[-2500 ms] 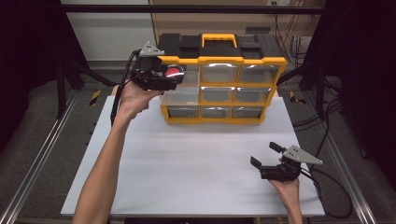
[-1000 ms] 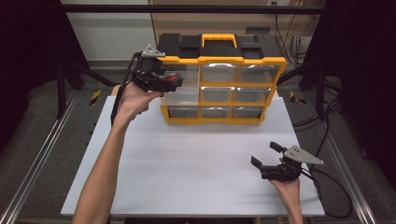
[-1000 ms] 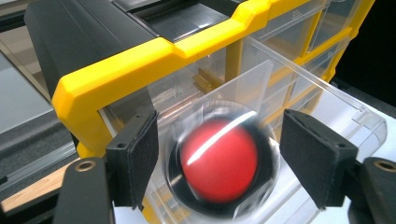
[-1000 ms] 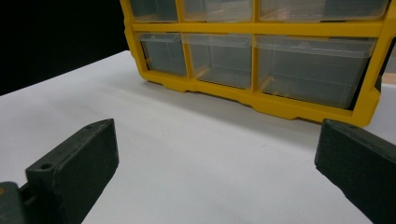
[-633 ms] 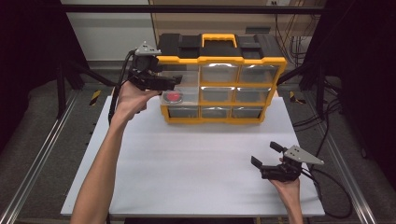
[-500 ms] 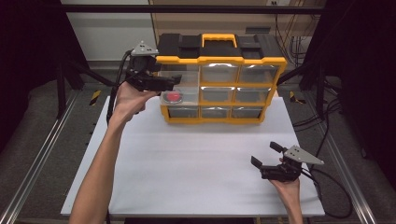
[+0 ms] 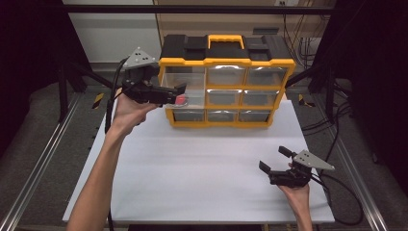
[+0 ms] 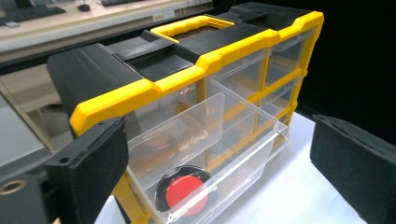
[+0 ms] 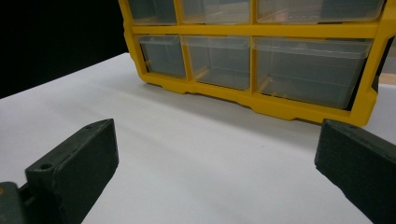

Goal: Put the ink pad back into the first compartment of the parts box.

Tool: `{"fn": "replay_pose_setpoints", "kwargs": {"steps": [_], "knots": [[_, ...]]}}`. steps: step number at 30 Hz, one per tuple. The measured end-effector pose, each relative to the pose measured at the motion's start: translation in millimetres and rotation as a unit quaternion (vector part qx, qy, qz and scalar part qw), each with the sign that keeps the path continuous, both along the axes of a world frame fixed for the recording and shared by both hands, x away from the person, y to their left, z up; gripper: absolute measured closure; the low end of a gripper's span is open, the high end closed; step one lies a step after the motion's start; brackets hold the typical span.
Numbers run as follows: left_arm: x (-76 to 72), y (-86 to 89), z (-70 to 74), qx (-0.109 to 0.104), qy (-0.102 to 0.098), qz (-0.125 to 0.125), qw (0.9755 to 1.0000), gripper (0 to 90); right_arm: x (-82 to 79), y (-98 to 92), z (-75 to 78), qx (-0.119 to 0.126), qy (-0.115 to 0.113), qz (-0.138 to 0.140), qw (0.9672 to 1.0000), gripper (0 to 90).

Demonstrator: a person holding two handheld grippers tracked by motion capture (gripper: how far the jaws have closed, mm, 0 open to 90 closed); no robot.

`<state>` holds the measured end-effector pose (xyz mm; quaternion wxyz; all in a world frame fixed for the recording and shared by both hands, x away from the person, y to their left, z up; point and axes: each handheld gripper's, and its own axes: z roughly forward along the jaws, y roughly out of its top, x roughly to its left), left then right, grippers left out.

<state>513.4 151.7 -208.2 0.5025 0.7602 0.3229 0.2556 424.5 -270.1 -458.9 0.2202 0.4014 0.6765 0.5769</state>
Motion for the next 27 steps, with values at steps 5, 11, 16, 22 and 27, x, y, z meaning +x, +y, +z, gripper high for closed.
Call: {"fn": "replay_pose_setpoints", "kwargs": {"steps": [5,11,16,22,27], "knots": [[-9.6,3.6,-3.3,-0.008,-0.001,-0.014,0.9999,1.9,-0.1,-0.7,0.3,0.0,-0.003,-0.001,1.0,0.5],[-22.3,9.1,-9.1,-0.001,-0.024,-0.011,0.9997,1.2,0.2,-1.3,0.0,0.0,-0.003,-0.002,1.0,0.5],[-31.8,14.4,-15.9,-0.014,-0.036,-0.013,0.9992,1.2,-0.1,-0.9,0.0,0.002,-0.001,-0.002,1.0,0.5],[-40.1,21.3,-28.0,-0.024,-0.04,-0.013,0.9988,1.5,0.1,-0.1,-0.8,-0.003,0.003,-0.002,1.0,0.5],[-43.5,26.1,-39.4,-0.03,-0.039,-0.012,0.9987,2.3,-0.4,-0.9,-0.3,-0.002,0.001,-0.004,1.0,0.5]]}}
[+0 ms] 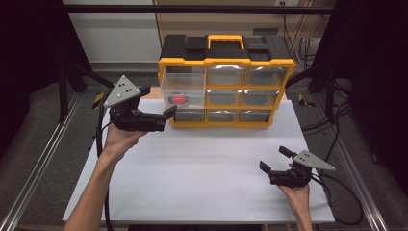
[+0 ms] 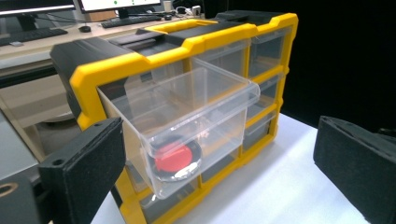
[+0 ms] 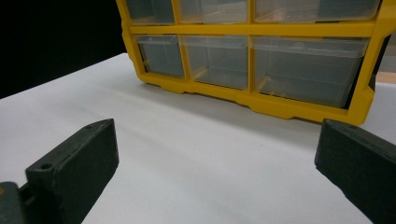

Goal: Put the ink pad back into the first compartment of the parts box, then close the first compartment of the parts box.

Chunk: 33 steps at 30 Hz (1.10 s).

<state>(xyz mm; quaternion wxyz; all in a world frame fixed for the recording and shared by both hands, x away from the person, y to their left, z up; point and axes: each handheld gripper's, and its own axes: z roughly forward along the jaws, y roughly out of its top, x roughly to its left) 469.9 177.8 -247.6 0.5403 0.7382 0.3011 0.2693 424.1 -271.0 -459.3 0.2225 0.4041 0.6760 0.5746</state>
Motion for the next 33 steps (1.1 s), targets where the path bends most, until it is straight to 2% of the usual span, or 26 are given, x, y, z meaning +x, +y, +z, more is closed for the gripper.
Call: {"fn": "replay_pose_setpoints", "kwargs": {"steps": [9,15,19,21,24,33], "knots": [[-1.5,6.2,-25.0,-0.01,0.02,-0.003,0.9997,3.3,0.6,0.0,-0.7,-0.001,0.001,-0.001,1.0,0.5],[-2.4,7.1,-41.8,-0.013,0.028,-0.003,0.9995,4.0,-0.2,-0.3,-0.3,0.001,0.001,-0.001,1.0,0.5],[-2.7,5.8,-49.5,-0.016,0.027,0.001,0.9995,6.3,-0.2,-0.5,0.0,0.002,0.0,-0.002,1.0,0.5],[-3.4,4.8,-53.1,-0.019,0.029,0.0,0.9994,8.4,-0.3,-0.6,0.1,0.003,0.0,-0.001,1.0,0.5],[-3.6,3.5,-57.6,-0.011,0.031,-0.001,0.9994,11.9,0.0,-0.4,-0.2,0.001,0.0,-0.002,1.0,0.5],[-0.7,1.8,-64.2,-0.021,0.043,-0.006,0.9988,25.8,0.0,-0.4,-0.1,0.002,0.0,-0.002,1.0,0.5]]}}
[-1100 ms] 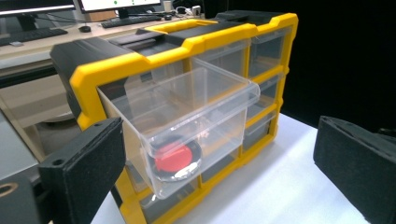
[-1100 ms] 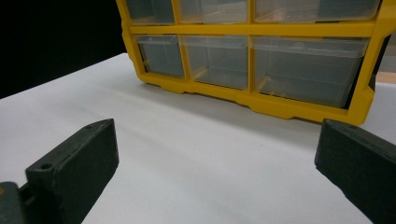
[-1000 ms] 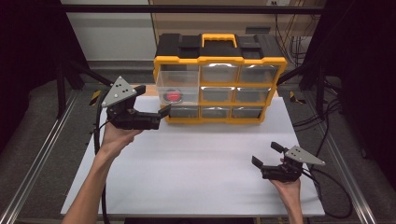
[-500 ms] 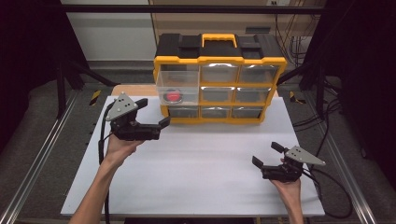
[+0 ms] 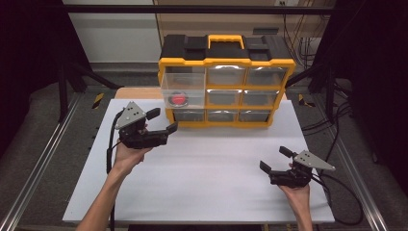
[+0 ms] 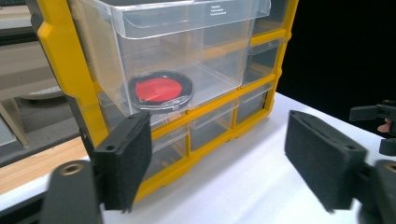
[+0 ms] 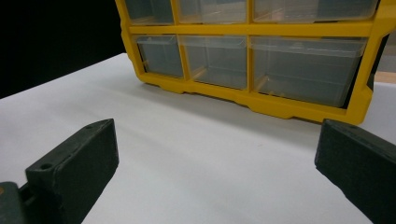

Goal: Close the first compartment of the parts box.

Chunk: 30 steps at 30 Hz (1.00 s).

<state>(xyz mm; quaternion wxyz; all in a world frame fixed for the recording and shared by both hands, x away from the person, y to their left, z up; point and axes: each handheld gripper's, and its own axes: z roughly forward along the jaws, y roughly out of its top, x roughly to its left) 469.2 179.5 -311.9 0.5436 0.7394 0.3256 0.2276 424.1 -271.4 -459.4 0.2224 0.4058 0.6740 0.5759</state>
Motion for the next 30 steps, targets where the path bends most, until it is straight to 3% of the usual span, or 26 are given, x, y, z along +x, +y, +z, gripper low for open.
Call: {"fn": "replay_pose_setpoints", "kwargs": {"steps": [11,24,30], "knots": [[6.0,-8.1,0.5,0.008,-0.001,-0.005,1.0,50.3,0.0,0.1,0.0,0.0,0.001,0.001,1.0,0.5],[14.5,-9.6,3.3,0.007,0.002,-0.013,0.9999,70.8,-0.4,-0.1,0.2,-0.002,-0.001,0.002,1.0,0.5],[19.5,-13.5,1.2,0.015,0.003,-0.009,0.9998,79.0,0.0,0.3,-0.2,-0.002,-0.001,0.003,1.0,0.5]]}}
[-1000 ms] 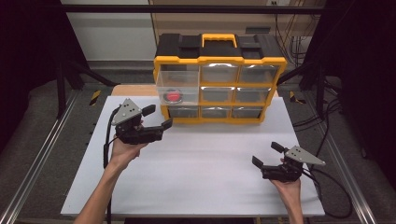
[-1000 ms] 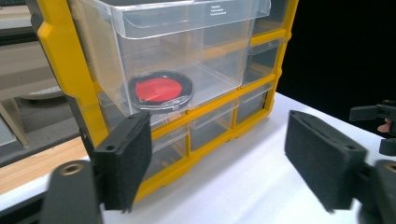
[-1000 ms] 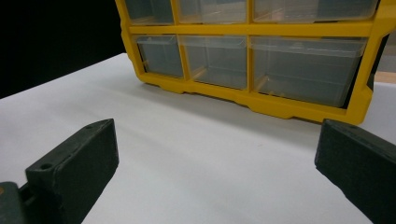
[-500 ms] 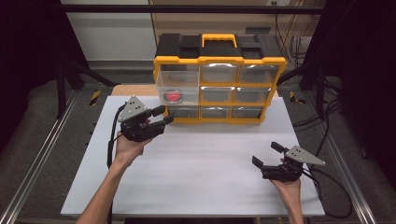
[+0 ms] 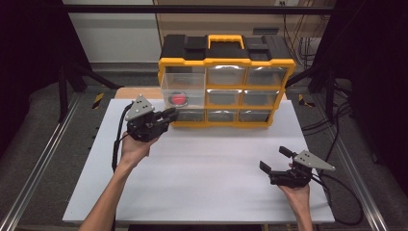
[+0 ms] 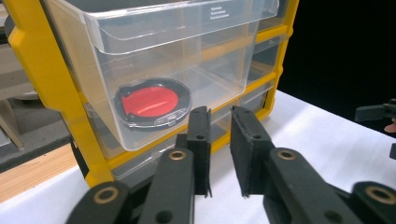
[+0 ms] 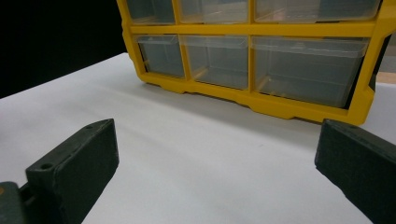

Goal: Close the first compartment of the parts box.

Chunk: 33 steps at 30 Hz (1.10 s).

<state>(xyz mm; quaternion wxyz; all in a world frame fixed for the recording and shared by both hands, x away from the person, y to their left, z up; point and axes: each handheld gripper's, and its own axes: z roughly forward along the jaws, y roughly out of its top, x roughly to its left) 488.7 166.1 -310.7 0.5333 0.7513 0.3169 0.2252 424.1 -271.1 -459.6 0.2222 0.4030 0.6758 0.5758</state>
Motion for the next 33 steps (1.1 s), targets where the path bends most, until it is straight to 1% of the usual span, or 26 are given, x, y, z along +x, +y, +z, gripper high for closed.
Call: {"fn": "replay_pose_setpoints", "kwargs": {"steps": [4,10,14,16,22,26,31,33], "knots": [[1.0,-0.9,1.3,0.0,-0.003,-0.003,1.0,85.6,-0.1,-0.3,0.5,0.002,0.0,-0.001,1.0,0.5],[5.9,-4.8,6.9,0.007,-0.008,-0.006,0.9999,88.8,0.2,-0.2,0.1,-0.001,0.0,0.0,1.0,0.5],[10.0,-8.8,10.2,0.014,-0.012,-0.008,0.9998,89.2,-0.1,-0.3,0.4,0.0,-0.001,-0.001,1.0,0.5],[11.6,-10.7,11.6,0.014,-0.014,-0.009,0.9998,89.2,-0.4,-0.4,0.8,0.003,-0.001,-0.002,1.0,0.5],[16.8,-15.2,14.1,0.021,-0.02,-0.006,0.9996,89.2,-0.4,-0.7,1.0,0.003,-0.001,-0.003,1.0,0.6],[19.8,-16.6,14.4,0.021,-0.019,-0.005,0.9996,89.2,-0.6,-1.0,1.3,0.002,-0.001,-0.002,1.0,0.6],[24.6,-17.5,13.5,0.022,-0.017,0.003,0.9996,89.2,-0.8,-1.1,1.6,0.003,-0.001,-0.002,1.0,0.6],[26.1,-17.5,13.3,0.019,-0.014,-0.001,0.9997,89.3,-0.9,-0.9,1.7,0.003,-0.001,-0.003,1.0,0.6]]}}
